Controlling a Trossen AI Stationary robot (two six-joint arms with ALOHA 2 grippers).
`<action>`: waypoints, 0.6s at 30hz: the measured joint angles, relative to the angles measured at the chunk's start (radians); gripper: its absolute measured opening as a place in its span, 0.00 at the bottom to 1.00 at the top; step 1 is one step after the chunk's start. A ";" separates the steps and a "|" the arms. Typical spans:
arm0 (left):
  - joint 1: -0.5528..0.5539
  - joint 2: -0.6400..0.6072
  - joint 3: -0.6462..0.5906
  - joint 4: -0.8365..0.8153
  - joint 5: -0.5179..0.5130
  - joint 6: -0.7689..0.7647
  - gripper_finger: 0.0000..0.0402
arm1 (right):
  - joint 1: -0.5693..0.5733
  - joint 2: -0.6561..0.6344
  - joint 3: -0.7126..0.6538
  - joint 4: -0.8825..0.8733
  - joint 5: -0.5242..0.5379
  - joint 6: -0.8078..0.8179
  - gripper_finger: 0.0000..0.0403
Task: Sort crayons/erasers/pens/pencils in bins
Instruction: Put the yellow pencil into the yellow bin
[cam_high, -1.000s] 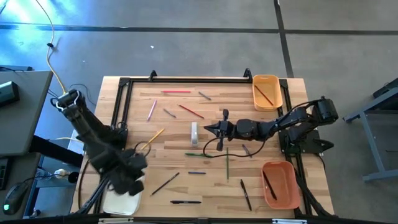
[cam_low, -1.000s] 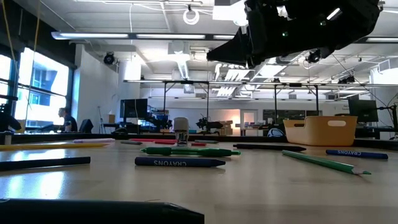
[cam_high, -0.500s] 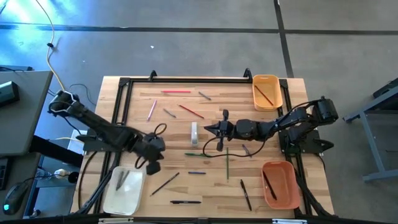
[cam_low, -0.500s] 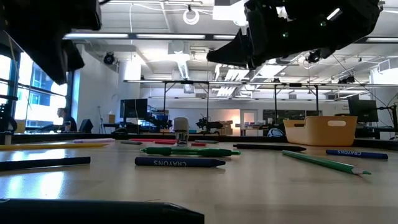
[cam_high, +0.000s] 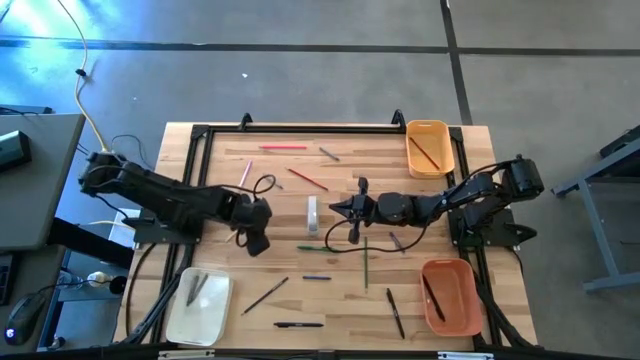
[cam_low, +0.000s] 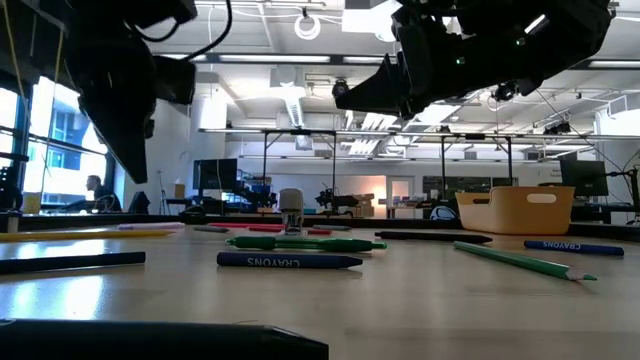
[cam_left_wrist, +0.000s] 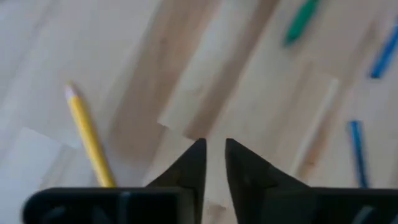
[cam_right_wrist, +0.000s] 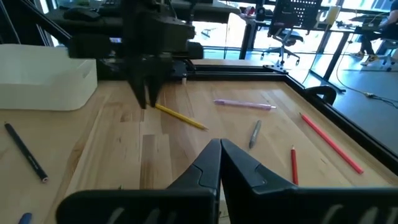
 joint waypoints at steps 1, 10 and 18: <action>0.016 0.002 -0.009 0.012 -0.003 0.014 0.17 | 0.000 0.000 0.000 -0.003 0.000 0.000 0.00; 0.195 -0.010 -0.133 0.037 -0.007 0.114 0.34 | 0.000 0.000 0.000 -0.016 0.000 0.001 0.00; 0.291 -0.009 -0.206 0.102 0.014 0.158 0.33 | 0.000 0.000 0.000 -0.019 0.000 0.007 0.00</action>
